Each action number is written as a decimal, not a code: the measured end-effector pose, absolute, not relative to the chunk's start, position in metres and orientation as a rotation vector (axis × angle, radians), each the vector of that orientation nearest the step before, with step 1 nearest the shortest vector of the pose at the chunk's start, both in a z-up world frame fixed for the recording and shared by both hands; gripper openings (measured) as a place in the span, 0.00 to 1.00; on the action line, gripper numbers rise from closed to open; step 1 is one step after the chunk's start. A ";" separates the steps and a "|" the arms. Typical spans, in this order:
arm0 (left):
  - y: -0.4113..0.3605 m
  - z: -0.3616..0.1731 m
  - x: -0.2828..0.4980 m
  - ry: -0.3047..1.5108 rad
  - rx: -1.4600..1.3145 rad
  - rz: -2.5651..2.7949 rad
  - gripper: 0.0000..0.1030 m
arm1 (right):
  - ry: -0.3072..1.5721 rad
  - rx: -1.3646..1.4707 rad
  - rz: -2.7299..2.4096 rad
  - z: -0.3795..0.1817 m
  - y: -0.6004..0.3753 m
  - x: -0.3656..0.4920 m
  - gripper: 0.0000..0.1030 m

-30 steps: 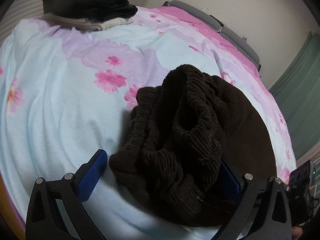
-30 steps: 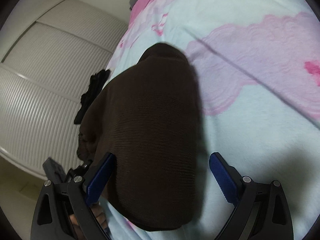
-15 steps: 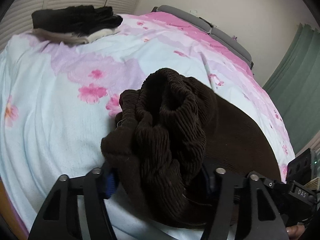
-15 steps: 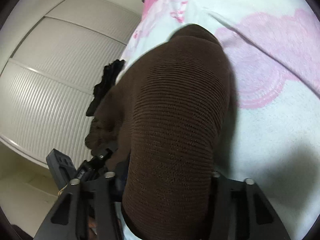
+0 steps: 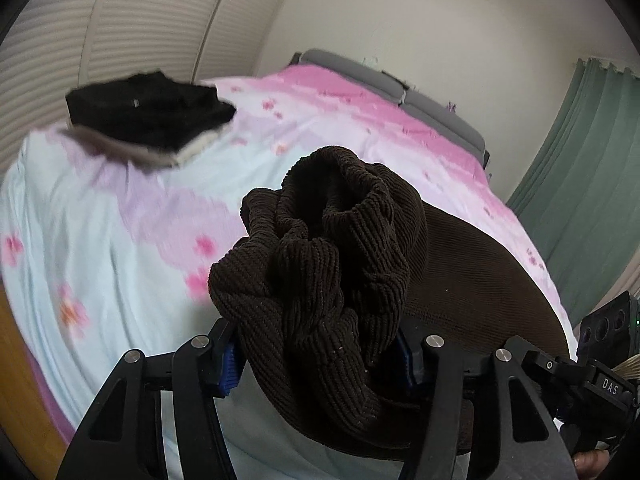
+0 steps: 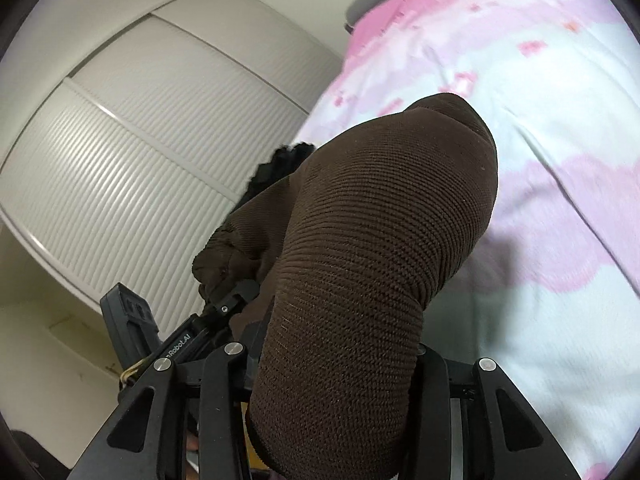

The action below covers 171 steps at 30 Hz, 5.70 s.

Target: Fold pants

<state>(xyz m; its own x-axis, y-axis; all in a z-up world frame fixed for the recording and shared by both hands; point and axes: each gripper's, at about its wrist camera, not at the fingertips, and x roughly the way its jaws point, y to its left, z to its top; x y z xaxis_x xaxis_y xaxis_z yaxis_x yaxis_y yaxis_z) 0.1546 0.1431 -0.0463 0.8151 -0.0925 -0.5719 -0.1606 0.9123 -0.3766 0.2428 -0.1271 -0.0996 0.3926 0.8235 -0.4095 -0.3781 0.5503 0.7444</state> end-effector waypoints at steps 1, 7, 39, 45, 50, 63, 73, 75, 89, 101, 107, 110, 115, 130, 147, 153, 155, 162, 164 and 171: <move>0.151 -0.039 0.156 0.608 -0.427 0.042 0.56 | 0.847 0.600 0.832 -0.094 -0.123 0.244 0.40; 0.220 0.006 0.175 0.538 -0.411 0.073 0.56 | 0.778 0.552 0.902 -0.049 -0.056 0.277 0.40; 0.614 -0.075 0.399 0.509 -0.503 0.220 0.67 | 0.848 0.454 1.044 -0.084 0.359 0.539 0.46; 0.610 -0.083 0.398 0.509 -0.521 0.281 0.80 | 0.892 0.487 1.066 -0.105 0.358 0.550 0.57; 0.605 -0.058 0.380 0.500 -0.464 0.335 0.81 | 0.912 0.486 1.039 -0.085 0.349 0.548 0.71; 0.569 0.012 0.366 0.395 -0.372 0.203 0.86 | 0.666 0.372 0.900 -0.011 0.296 0.511 0.60; 0.573 -0.027 0.405 0.531 -0.364 0.243 0.86 | 0.747 0.132 0.888 -0.019 0.363 0.487 0.54; 0.568 -0.029 0.405 0.540 -0.370 0.245 0.86 | 0.790 0.130 0.876 -0.030 0.357 0.493 0.47; 0.453 0.035 0.303 0.465 -0.168 0.255 0.98 | 0.654 0.145 0.794 0.009 0.280 0.444 0.64; 0.188 0.027 0.155 0.528 -0.075 0.042 0.98 | 0.512 0.094 0.222 0.023 -0.039 0.216 0.87; 0.090 0.033 0.098 0.525 -0.044 -0.061 0.98 | 0.494 0.036 0.015 0.030 -0.161 0.109 0.89; 0.063 0.036 0.074 0.522 -0.029 -0.070 0.98 | 0.493 0.041 -0.017 0.035 -0.193 0.076 0.90; 0.039 0.035 0.040 0.514 -0.002 -0.057 0.98 | 0.459 0.014 -0.063 0.047 -0.223 0.031 0.90; 0.036 0.028 0.015 0.488 0.025 -0.007 0.99 | 0.406 0.014 -0.073 0.043 -0.233 -0.008 0.90; 0.027 0.023 0.013 0.494 0.062 -0.011 1.00 | 0.406 -0.002 -0.071 0.035 -0.230 -0.010 0.90; 0.026 0.022 0.014 0.495 0.066 -0.011 1.00 | 0.405 0.000 -0.070 0.034 -0.229 -0.011 0.90; 0.026 0.022 0.014 0.495 0.066 -0.010 1.00 | 0.407 -0.001 -0.070 0.034 -0.228 -0.011 0.90; 0.028 0.019 0.015 0.496 0.066 -0.004 1.00 | 0.405 0.001 -0.069 0.034 -0.229 -0.010 0.90; 0.028 0.019 0.015 0.494 0.067 -0.003 1.00 | 0.405 0.002 -0.069 0.034 -0.229 -0.011 0.90; 0.028 0.020 0.014 0.492 0.071 -0.004 1.00 | 0.404 -0.001 -0.067 0.033 -0.228 -0.010 0.90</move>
<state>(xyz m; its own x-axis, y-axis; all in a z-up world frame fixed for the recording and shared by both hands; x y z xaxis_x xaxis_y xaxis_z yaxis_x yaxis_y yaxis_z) 0.0138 0.0277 0.0196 0.8813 0.0136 -0.4724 0.0205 0.9975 0.0669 -0.0096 -0.2280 0.0326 0.9171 -0.0652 -0.3932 0.0649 0.9978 -0.0143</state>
